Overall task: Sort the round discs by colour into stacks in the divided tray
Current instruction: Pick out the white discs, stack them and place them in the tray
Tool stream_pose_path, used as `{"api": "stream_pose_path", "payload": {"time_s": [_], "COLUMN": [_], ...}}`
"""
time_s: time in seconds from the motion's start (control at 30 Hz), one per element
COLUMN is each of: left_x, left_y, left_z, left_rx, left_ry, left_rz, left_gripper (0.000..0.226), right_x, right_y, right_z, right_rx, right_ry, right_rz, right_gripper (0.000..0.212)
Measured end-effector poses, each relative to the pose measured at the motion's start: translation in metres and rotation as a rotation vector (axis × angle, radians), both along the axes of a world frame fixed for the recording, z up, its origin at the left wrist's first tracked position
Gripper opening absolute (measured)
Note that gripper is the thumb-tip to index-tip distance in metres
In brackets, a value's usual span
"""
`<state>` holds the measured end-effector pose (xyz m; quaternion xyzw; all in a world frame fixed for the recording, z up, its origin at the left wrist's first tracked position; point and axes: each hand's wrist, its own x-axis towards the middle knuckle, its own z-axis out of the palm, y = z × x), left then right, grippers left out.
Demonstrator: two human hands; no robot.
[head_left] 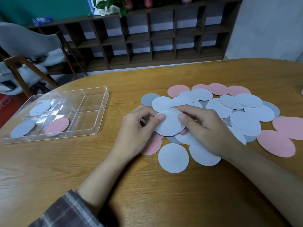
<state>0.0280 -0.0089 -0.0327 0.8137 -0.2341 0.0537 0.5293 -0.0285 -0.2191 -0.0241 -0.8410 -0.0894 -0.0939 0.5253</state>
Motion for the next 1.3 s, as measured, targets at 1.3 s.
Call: {"api": "stream_pose_path", "payload": {"time_s": [1.3], "left_x": [-0.021], "left_y": [0.006], "left_z": [0.018], "left_rx": [0.368], "left_ry": [0.051], "left_rz": [-0.351], "left_gripper": [0.048], "right_x": [0.008], "right_y": [-0.012], "right_z": [-0.004], "right_rx": [-0.182], "right_ry": [-0.092], "right_rz": [-0.133], "right_gripper": [0.034]}}
